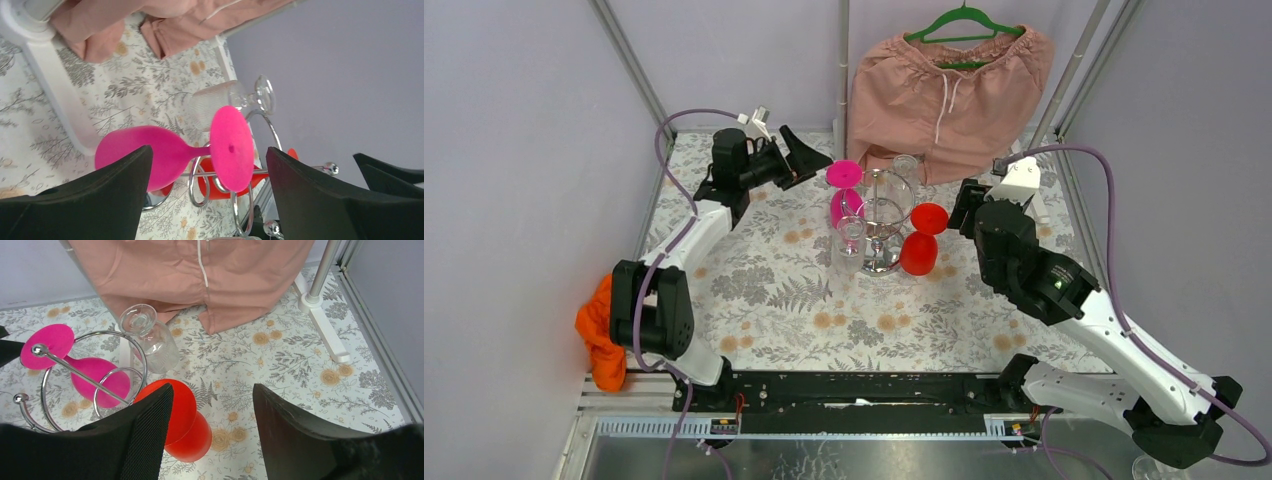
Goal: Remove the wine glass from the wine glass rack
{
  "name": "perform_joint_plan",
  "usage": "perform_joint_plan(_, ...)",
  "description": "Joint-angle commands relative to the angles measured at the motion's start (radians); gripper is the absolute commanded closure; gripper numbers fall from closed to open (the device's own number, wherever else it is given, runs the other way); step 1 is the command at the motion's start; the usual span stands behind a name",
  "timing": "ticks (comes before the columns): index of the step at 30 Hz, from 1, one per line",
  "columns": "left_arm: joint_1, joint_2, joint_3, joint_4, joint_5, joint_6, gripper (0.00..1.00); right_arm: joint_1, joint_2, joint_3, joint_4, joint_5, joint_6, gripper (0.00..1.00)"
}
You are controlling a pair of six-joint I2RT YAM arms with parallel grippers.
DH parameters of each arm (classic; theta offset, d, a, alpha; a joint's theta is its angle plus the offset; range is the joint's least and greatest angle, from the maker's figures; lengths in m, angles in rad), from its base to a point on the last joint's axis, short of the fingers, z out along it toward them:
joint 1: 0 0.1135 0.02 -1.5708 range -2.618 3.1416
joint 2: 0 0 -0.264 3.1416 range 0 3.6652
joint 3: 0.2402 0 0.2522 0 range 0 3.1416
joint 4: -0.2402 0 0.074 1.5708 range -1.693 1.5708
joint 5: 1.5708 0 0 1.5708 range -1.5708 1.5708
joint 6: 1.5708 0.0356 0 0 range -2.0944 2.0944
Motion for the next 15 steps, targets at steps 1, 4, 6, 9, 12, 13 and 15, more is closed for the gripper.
perform_joint_plan(1, 0.004, 0.024, 0.008, 0.188, 0.094, -0.064, 0.12, 0.007, -0.013, -0.01, 0.034, 0.052, 0.021, 0.33)
perform_joint_plan(4, 0.004, 0.051, 0.003, 0.245, 0.129, -0.101, 0.17, 0.007, -0.01, -0.016, 0.033, 0.049, 0.026, 0.33)
perform_joint_plan(6, 0.002, 0.065, 0.003, 0.255, 0.141, -0.106, 0.21, 0.006, -0.008, -0.018, 0.036, 0.05, 0.03, 0.33)
perform_joint_plan(9, 0.002, 0.077, -0.005, 0.256, 0.142, -0.099, 0.24, 0.007, -0.008, -0.02, 0.039, 0.051, 0.03, 0.33)
perform_joint_plan(12, 0.002, 0.083, -0.013, 0.259, 0.143, -0.095, 0.31, 0.006, -0.005, -0.022, 0.041, 0.054, 0.03, 0.34)
perform_joint_plan(13, 0.002, 0.086, -0.015, 0.263, 0.145, -0.098, 0.32, 0.007, -0.006, -0.023, 0.044, 0.054, 0.03, 0.34)
perform_joint_plan(15, 0.0, 0.09, -0.017, 0.271, 0.15, -0.102, 0.35, 0.006, -0.004, -0.025, 0.046, 0.053, 0.031, 0.34)
